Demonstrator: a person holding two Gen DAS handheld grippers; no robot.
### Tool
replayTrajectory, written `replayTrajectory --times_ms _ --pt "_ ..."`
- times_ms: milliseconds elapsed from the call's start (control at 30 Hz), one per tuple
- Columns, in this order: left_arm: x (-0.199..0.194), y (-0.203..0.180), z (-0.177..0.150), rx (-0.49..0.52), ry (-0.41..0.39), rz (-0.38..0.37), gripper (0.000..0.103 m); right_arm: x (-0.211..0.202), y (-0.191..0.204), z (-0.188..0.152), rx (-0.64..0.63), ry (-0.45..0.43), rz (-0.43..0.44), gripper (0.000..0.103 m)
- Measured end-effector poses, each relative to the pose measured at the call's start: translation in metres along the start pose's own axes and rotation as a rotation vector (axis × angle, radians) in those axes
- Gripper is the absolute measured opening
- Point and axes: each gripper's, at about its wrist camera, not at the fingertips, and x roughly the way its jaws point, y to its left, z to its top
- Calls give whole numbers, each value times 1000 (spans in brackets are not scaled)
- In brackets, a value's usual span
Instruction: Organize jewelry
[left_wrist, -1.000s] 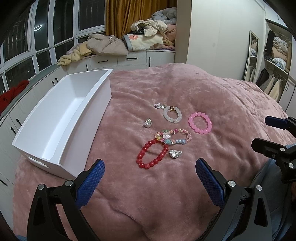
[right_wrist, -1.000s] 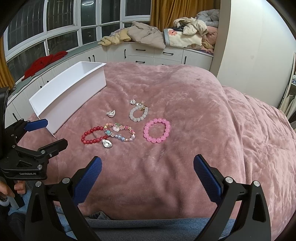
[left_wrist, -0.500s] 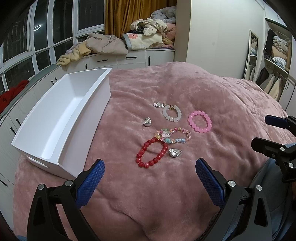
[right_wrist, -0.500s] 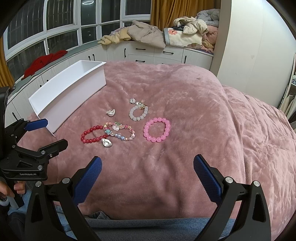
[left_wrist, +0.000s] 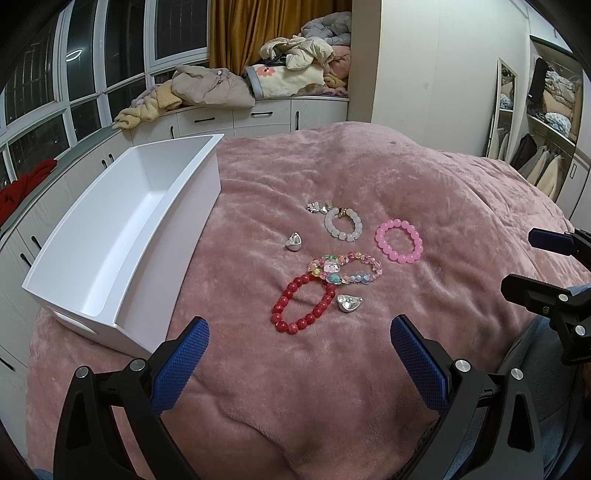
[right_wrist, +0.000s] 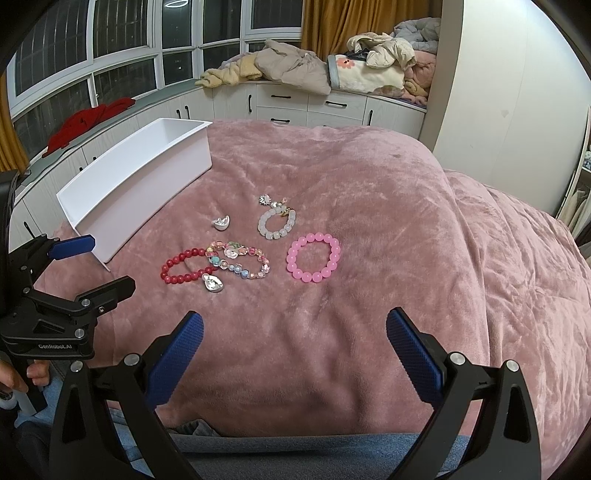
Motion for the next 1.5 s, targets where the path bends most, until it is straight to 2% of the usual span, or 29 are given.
replayTrajectory --times_ms 900,1167,1500 --pt "5 -7 -7 3 20 -2 100 1 -1 0 3 6 5 98" --pt "18 3 0 -29 68 -18 99 10 -17 9 98 20 99 98" --pt "47 8 14 -16 154 -27 100 35 -15 31 80 115 109 98"
